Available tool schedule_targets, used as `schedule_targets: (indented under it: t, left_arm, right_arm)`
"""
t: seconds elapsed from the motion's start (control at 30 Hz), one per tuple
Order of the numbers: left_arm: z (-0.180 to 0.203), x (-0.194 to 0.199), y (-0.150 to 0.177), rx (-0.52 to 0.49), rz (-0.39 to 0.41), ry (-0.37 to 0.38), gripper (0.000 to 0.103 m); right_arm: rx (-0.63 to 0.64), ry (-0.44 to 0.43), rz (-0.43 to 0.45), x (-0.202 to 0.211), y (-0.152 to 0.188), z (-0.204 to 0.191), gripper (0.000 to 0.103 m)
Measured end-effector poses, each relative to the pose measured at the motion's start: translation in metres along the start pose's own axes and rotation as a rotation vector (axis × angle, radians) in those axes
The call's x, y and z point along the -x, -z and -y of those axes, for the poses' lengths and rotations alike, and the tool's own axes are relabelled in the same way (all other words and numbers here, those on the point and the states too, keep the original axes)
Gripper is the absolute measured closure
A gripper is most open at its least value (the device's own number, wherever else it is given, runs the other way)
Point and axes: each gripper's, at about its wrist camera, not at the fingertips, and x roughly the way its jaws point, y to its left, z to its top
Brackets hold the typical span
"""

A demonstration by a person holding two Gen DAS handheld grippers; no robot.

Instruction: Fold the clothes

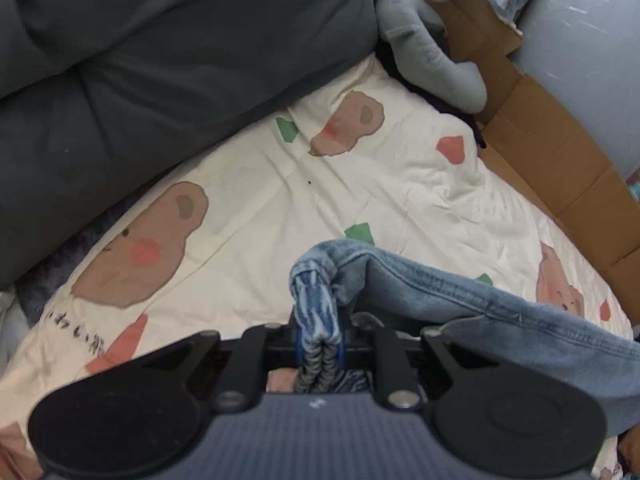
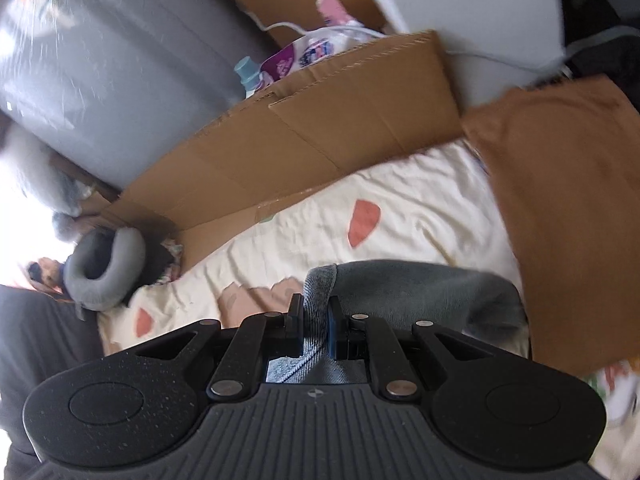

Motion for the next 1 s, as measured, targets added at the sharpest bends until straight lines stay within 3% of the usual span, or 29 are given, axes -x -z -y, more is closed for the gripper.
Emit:
schedule_targets:
  t: [0.47, 1.0]
  left_arm:
    - [0.014, -0.08, -0.057, -0.072, -0.022, -0.041, 0.088]
    - [0.058, -0.156, -0.145, -0.195, -0.006, -0.055, 0.088]
  right_arm:
    - [0.077, 0.09, -0.015, -0.131, -0.048, -0.044, 0.093]
    - [0.075, 0.146, 0.062, -0.209, -0.076, -0.056, 0.093]
